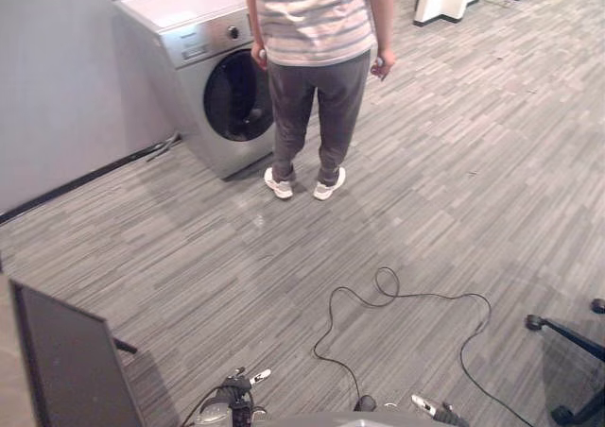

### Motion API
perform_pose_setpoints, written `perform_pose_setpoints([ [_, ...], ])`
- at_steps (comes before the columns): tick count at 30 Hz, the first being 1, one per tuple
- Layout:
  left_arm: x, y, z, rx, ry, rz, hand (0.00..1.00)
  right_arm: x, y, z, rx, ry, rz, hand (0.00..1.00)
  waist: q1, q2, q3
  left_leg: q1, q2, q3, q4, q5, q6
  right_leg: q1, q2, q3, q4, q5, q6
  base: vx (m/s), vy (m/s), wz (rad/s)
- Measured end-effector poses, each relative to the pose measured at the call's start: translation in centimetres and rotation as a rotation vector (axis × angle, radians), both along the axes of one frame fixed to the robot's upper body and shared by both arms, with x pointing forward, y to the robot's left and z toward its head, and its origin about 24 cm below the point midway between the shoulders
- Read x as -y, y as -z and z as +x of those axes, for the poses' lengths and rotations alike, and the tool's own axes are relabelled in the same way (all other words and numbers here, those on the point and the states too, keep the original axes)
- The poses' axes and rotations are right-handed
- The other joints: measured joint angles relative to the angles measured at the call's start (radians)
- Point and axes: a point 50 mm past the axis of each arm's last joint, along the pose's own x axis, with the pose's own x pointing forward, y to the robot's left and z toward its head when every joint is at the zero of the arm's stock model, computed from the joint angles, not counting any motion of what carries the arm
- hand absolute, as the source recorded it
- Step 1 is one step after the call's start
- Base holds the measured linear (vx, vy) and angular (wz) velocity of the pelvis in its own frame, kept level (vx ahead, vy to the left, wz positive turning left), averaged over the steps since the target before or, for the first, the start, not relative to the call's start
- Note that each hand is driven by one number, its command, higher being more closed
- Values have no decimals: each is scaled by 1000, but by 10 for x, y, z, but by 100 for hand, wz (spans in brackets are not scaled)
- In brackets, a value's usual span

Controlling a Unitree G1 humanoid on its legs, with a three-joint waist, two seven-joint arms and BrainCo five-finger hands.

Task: Organize washtable

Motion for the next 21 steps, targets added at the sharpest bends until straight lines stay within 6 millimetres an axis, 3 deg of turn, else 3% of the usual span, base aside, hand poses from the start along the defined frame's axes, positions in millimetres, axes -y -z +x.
perform_pose_setpoints([
  [2, -4, -1, 3, 6, -14, 13, 0, -3, 1, -3, -6, 6, 7, 0, -1, -9, 17, -6, 46, 28, 85, -14, -18, 0, 27, 42, 1, -9, -25, 78, -177, -61],
  [4, -8, -2, 4, 14, -50, 17, 0, -4, 1, -2, -4, -4, 8, 0, 0, -16, 24, -27, 110, 44, 234, -37, -5, 15, 51, 85, -1, -5, -53, 61, -189, -75],
  [6, -8, -2, 4, 22, -96, 10, 0, 0, 0, -1, 5, -2, -5, 0, 3, 9, 39, -40, 221, 53, 465, -50, 26, 58, 101, 168, -8, -8, -84, 59, -197, -109],
  [8, -5, -1, 1, 18, -136, -4, 0, 5, -1, -1, 9, 14, -16, 0, 1, 21, 42, -65, 241, -14, 589, -65, 86, 68, 115, 234, -7, -15, -99, 52, -107, -113],
  [9, -2, -1, 2, 23, -147, -9, 0, 5, -2, 0, 11, 21, -18, 0, 0, 25, 45, -90, 200, -78, 623, -101, 62, 68, 110, 268, -7, -14, -100, 14, -25, -121],
  [10, -1, -1, 3, 31, -153, -13, 0, 6, -1, -1, 7, 25, -18, 0, 0, 22, 48, -119, 128, -160, 636, -155, 29, 70, 101, 312, -8, -13, -101, -51, 44, -106],
  [13, -3, -2, 3, 34, -172, -12, 0, 5, -1, -2, 2, 32, -14, 0, -2, 17, 53, -178, -13, -267, 563, -229, 20, 93, 85, 381, -15, -16, -97, -154, 91, -76],
  [16, -4, -3, 4, 45, -178, -9, 0, 5, -1, -1, 5, 29, -13, 0, -1, 17, 58, -219, -127, -418, 314, -221, 13, 106, 78, 443, -12, -41, -74, -285, 126, -65],
  [17, -5, -2, 2, 43, -188, -8, 0, 6, -1, -1, 5, 24, -17, 0, 0, 23, 57, -231, -142, -489, 204, -165, 12, 108, 86, 481, -7, -58, -61, -228, 172, -80],
  [18, -5, -2, -1, 40, -193, -9, 0, 6, -1, 0, 5, 21, -18, 0, 4, 26, 55, -230, -142, -499, 210, -134, 14, 109, 91, 500, -4, -67, -46, -40, 204, -83],
  [19, -6, -1, -2, 41, -204, -11, 0, 6, -1, 0, 7, 19, -18, 0, 9, 38, 47, -225, -146, -502, 214, -97, 37, 113, 95, 531, 0, -75, -30, 128, 252, -81],
  [21, -9, -2, -3, 42, -217, -7, 0, 0, 0, 1, 5, -1, -5, 0, 7, 8, 47, -203, -169, -456, 213, -115, 70, 120, 67, 580, 8, -91, -4, 180, 264, -68],
])
